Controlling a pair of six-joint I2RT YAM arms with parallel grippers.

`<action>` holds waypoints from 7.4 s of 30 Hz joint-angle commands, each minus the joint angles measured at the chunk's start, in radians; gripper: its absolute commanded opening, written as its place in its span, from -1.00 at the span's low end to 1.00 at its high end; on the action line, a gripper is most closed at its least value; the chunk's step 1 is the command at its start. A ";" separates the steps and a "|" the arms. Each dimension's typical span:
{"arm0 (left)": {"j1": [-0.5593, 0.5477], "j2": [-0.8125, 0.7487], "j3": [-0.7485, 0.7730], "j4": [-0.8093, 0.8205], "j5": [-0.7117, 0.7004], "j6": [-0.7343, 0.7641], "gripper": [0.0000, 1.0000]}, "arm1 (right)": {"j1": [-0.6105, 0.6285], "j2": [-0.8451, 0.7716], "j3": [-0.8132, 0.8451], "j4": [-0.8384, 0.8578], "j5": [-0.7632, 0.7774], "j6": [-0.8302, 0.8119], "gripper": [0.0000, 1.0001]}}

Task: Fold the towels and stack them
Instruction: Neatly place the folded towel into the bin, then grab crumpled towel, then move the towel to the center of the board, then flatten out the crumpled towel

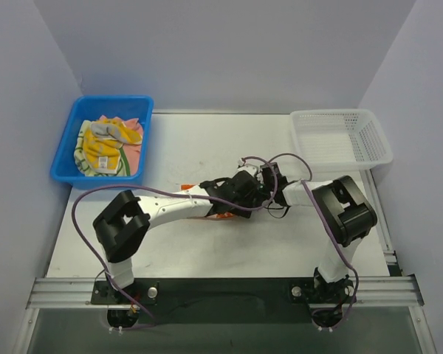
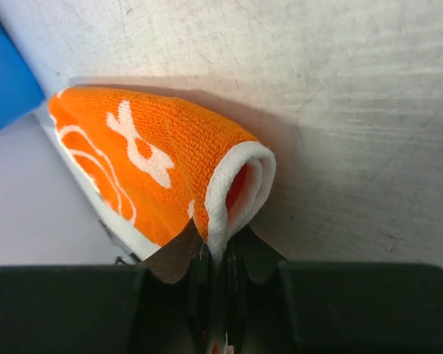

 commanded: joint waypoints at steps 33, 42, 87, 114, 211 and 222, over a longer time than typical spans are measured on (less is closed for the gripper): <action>0.660 -0.565 -0.427 -0.003 0.245 0.221 0.94 | -0.401 0.220 1.259 -1.166 0.522 -1.253 -1.00; 0.541 -0.485 -0.403 -0.029 0.138 0.249 0.94 | -0.509 0.310 1.362 -1.141 0.606 -1.359 -1.00; 0.547 -0.379 -0.383 -0.026 0.184 0.229 0.94 | -0.624 0.485 1.400 -0.950 1.111 -1.246 0.49; 1.098 -0.322 0.127 -0.210 0.193 0.023 0.94 | -0.332 -0.647 0.485 -0.841 0.444 -0.714 1.00; 0.326 0.071 -0.046 -0.114 0.304 -0.027 0.04 | -0.062 -0.268 0.111 -0.782 0.442 -0.510 -0.22; 0.471 -0.181 -0.475 0.161 0.382 -0.238 0.10 | -0.065 0.324 0.800 -0.838 0.419 -0.562 -0.22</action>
